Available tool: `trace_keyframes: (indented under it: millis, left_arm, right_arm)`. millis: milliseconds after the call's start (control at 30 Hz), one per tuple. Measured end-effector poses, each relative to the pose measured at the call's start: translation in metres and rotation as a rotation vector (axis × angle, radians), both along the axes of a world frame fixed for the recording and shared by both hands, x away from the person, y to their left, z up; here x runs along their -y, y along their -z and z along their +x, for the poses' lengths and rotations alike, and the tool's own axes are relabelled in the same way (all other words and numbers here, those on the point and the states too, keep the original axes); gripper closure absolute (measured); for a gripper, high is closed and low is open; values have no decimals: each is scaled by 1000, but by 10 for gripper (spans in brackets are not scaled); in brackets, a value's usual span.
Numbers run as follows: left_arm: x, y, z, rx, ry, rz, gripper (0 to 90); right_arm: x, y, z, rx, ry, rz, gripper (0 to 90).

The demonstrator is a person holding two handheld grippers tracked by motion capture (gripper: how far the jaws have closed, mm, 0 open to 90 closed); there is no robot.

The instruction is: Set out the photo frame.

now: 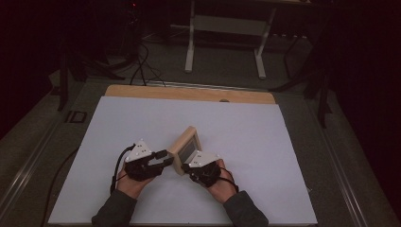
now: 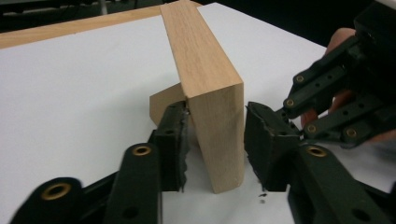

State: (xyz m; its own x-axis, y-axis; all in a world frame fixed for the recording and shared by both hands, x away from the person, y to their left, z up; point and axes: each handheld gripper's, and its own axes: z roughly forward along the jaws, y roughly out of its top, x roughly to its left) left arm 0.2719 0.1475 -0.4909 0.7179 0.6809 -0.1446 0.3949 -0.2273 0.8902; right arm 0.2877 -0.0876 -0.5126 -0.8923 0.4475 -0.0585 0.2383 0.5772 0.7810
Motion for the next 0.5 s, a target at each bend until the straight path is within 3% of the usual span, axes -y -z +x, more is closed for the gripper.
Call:
trace_keyframes:
  millis: [233,500]
  left_arm:
    - [7,1,4,-11,-20,-8,512]
    - [17,3,11,-28,-51,-14,505]
  right_arm:
    - [-1,2,1,-5,-4,-4,846]
    - [-1,3,2,-11,-2,3,845]
